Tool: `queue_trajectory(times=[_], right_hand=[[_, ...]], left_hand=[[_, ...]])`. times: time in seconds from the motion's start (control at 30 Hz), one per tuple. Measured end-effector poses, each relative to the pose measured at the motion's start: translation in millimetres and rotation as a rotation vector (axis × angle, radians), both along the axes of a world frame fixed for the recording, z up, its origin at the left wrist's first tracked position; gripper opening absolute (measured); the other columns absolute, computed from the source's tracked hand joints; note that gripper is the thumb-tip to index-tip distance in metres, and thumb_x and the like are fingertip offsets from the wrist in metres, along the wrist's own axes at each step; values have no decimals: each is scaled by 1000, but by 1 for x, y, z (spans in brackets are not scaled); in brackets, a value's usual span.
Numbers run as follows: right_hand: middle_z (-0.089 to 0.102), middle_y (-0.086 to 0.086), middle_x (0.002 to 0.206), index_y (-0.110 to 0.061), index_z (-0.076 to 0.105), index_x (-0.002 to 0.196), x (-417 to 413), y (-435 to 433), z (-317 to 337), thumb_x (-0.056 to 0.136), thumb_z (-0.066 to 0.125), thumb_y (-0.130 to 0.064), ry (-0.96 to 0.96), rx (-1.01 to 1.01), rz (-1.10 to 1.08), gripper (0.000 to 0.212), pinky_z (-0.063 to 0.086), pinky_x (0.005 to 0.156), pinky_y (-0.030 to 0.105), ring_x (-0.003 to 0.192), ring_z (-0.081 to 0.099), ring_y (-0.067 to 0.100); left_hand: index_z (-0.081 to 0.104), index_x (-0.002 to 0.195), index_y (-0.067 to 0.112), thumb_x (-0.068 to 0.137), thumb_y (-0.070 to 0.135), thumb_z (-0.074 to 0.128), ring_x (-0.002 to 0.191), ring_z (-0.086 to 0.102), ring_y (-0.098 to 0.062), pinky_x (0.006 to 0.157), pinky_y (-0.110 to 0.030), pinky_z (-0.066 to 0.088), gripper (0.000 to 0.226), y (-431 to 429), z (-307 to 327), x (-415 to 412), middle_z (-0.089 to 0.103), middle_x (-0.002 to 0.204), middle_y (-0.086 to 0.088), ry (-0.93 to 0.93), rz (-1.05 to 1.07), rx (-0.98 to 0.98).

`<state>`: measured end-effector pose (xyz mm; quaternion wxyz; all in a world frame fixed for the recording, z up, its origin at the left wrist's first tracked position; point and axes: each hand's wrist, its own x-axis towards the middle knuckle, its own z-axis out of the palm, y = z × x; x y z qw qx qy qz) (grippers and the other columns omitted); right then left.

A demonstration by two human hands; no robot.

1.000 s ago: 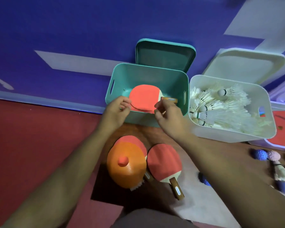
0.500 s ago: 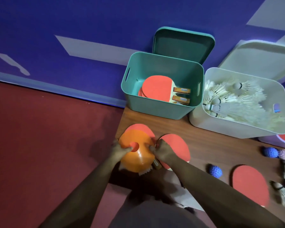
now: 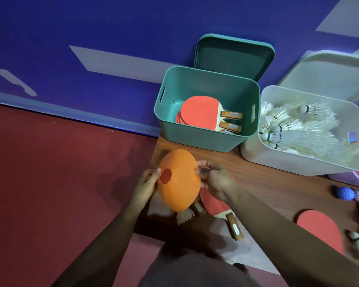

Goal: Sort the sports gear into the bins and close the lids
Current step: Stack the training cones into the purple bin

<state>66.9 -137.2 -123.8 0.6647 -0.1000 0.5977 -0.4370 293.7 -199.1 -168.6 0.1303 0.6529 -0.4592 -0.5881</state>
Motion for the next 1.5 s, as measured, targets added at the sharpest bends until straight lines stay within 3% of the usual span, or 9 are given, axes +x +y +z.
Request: queue_trajectory(times=[0.2,0.27,0.5,0.77,0.9,1.03,1.13,1.33,1.5], right_hand=[[66,14,87,6,55,124,-40,-1,16,93,48,8,37,-13,-42,32,52,57,29,67,61,21],[66,21,98,7,56,124,-57,7,15,93,47,6,59,-8,-80,32,56,71,39,78,63,27],[68,24,113,3,60,120,-111,67,2,94,56,-1,36,90,-227,27,58,77,38,91,67,30],[70,7,73,-6,61,104,-173,145,-2,98,38,3,70,78,-477,25,52,49,24,60,65,18],[67,14,89,3,55,121,-188,174,-9,85,49,-3,112,74,-599,37,52,69,34,79,61,27],[68,15,94,-2,56,123,-193,194,-12,86,50,-4,81,79,-647,38,51,77,38,83,61,29],[67,17,105,-1,55,126,-199,208,-21,95,42,-1,60,87,-668,34,54,83,43,91,64,31],[69,16,103,-1,55,126,-202,213,-22,95,44,-1,-47,22,-601,33,57,77,38,88,67,28],[71,13,98,-6,60,117,-203,186,18,95,43,5,-176,-172,-440,30,60,70,35,78,70,23]], left_hand=[[57,126,3,85,15,62,108,63,-26,93,-38,53,43,-4,27,-31,66,119,-17,588,169,160],[54,126,2,89,-2,53,106,60,-27,88,-39,52,37,-7,33,-47,63,119,-18,638,166,201],[55,119,7,97,-4,44,95,61,-20,85,-33,48,27,9,38,-115,66,105,-11,668,15,219],[62,114,1,76,14,76,110,59,-31,88,-30,46,43,24,-10,-173,65,114,-19,-254,-655,-251],[45,134,6,69,50,80,127,44,-33,103,-34,37,86,34,-24,-190,48,134,-21,-558,-955,-272],[42,130,6,60,53,84,129,39,-36,107,-37,32,94,40,-42,-196,46,134,-22,-706,-983,-372],[52,124,5,57,50,87,125,43,-37,105,-37,33,88,37,-48,-200,51,128,-22,-641,-970,-350],[55,94,13,84,15,71,81,60,-24,74,-35,47,20,40,-22,-213,64,90,-10,-98,-626,-93],[57,83,22,88,8,66,76,55,-21,70,-32,42,16,30,31,-206,61,86,-5,59,-429,-115]])
